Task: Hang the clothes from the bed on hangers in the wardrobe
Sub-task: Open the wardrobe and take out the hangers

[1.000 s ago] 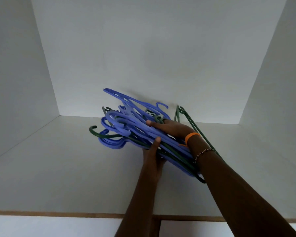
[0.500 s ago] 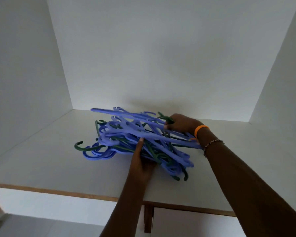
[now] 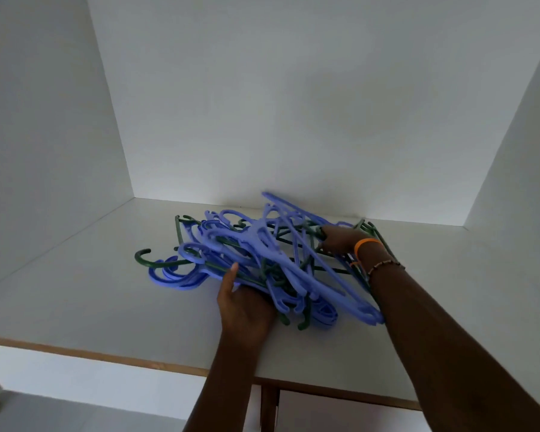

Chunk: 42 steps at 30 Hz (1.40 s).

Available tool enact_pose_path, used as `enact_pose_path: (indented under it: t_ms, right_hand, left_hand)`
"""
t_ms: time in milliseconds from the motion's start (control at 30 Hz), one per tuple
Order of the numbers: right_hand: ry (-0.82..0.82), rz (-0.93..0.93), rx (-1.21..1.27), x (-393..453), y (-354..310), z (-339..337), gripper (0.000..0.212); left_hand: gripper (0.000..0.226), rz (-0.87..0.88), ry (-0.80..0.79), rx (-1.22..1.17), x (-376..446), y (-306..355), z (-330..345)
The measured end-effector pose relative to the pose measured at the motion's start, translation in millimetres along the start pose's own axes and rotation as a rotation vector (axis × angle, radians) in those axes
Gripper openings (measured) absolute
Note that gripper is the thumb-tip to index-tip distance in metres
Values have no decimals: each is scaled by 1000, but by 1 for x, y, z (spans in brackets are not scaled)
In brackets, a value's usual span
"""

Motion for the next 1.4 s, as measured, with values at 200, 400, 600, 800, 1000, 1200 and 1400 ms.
enact_pose_path:
  t_ms: [200,400,600,800,1000,1200,1400]
  right_hand:
    - [-283,75,509,2,-23,20,96]
    - [-216,8,124,5,-57,27,78]
    - [-189,-167,72,-14,-73,32,80]
    - [-58,-286,135,-35,-76,24,82]
    - [39,-369,232,-58,-89,-7,88]
    - [122,-369,175,-96,-101,-40,84]
    - [151,-354,91,-148,-105,-32,69]
  left_hand:
    - [54,-118,193,398,8,-5,3]
    - [56,-215,266,365,11,0,6]
    - [22,-111,254,223,2,3,8]
    - [34,-72,277,226,-10,4,15]
    - [51,-3,219,328,-12,25,44]
    - [48,53,135,305,-26,33,76]
    - [60,79,147,258,-65,22,84]
Point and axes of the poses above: each hand's wrist, its own x-axis towards the middle knuckle, its own z-axis out of the palm, y = z × x, the point moved 4 cm from there along x, towards the middle knuckle, and after that the axes turned 1 degree about -x, right-handed, at the moved point
